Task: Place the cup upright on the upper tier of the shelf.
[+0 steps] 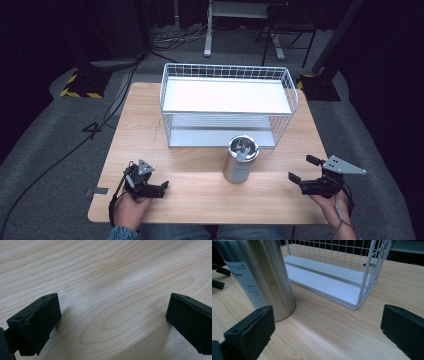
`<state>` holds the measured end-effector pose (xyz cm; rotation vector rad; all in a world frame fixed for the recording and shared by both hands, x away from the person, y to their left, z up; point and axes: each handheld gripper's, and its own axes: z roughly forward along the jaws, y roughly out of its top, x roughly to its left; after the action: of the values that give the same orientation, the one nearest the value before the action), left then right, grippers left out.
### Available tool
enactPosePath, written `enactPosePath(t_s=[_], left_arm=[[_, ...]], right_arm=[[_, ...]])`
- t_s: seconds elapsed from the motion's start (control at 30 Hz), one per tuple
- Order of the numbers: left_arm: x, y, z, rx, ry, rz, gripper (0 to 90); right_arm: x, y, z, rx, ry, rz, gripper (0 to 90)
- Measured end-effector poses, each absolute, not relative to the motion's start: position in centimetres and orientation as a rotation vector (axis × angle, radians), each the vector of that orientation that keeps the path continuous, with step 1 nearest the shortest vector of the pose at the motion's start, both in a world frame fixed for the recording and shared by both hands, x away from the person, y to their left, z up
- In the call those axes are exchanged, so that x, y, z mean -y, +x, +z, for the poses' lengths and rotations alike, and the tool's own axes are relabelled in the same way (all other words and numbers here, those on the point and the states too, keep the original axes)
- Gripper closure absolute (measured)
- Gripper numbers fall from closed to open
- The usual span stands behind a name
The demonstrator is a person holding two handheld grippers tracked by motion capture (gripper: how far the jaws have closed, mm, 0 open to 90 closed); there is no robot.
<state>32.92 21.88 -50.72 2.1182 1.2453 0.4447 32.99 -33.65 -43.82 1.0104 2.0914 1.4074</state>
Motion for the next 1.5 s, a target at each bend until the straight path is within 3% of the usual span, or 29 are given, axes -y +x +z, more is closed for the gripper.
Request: enactPosePath(t_s=[0.33,1.5], left_arm=[[-21.9,32.9,-50.7,-1.248,2.116,0.446,0.3],[-21.9,32.9,-50.7,-1.246,2.118,0.446,0.3]], right_arm=[[32.5,33.1,-43.1,-2.093,1.01,1.398,0.0],[22.9,35.3,-42.2,-2.228,0.818,1.468,0.0]])
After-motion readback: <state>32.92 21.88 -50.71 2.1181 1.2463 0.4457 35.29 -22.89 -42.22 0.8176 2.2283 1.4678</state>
